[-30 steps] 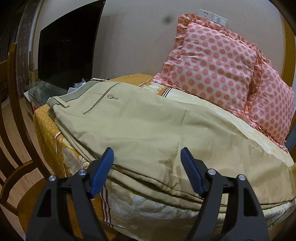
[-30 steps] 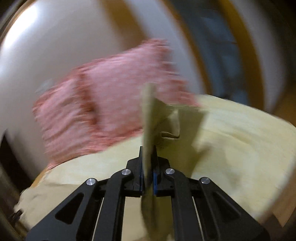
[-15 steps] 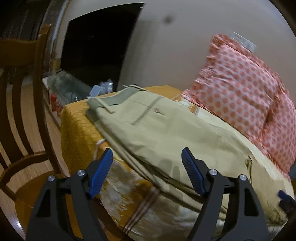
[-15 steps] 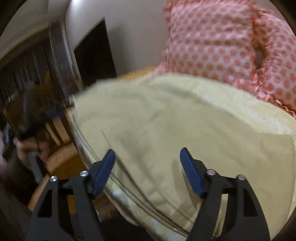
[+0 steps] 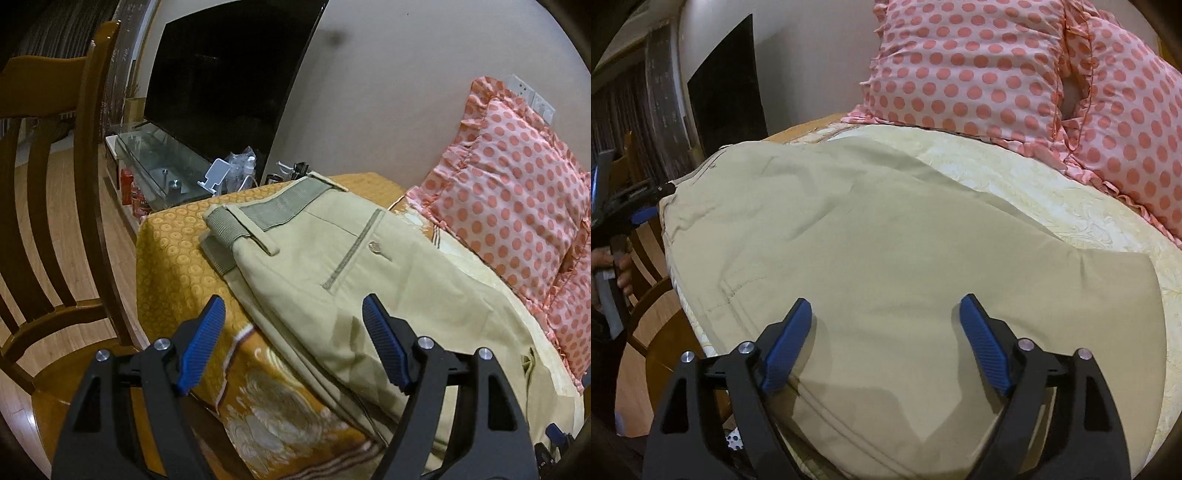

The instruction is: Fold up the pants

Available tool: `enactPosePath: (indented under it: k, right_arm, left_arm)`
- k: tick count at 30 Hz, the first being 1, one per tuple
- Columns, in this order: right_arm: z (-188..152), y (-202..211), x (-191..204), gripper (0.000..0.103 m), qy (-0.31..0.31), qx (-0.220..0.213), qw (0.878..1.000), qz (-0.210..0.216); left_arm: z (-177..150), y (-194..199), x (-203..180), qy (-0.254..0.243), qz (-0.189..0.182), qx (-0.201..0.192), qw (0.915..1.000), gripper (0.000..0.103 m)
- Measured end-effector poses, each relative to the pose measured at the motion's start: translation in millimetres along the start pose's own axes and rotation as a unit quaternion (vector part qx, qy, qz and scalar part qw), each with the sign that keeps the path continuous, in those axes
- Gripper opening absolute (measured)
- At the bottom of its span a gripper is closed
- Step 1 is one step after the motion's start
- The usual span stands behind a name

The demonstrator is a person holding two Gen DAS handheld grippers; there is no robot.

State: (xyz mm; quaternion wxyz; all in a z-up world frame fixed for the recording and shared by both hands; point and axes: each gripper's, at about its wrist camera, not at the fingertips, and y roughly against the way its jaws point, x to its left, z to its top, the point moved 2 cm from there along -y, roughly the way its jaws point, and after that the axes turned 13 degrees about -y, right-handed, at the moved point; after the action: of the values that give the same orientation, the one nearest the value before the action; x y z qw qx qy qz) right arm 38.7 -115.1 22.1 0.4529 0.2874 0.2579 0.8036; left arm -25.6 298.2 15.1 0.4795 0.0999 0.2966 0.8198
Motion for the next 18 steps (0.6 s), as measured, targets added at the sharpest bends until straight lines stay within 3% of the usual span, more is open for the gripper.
enactPosePath:
  k: [7, 14, 16, 18]
  right_arm:
    - [1.9, -6.2, 6.7, 0.090, 0.003, -0.005, 1.000, 0.005]
    - [0.2, -4.0, 5.9, 0.093, 0.001, -0.006, 1.000, 0.008]
    - [0.0, -3.7, 6.1, 0.093, 0.001, -0.006, 1.000, 0.008]
    - [0.0, -3.8, 6.5, 0.093, 0.001, -0.007, 1.000, 0.008]
  left_arm:
    - [9.5, -13.6, 6.4, 0.003, -0.034, 0.013, 0.9993, 0.078]
    - [1.8, -2.2, 4.1, 0.051, -0.121, 0.024, 0.9911, 0.078]
    - [-1.0, -2.3, 5.7, 0.095, -0.180, 0.035, 0.9784, 0.078]
    - [-0.3, -5.5, 7.1, 0.121, -0.206, 0.042, 0.9700, 0.078]
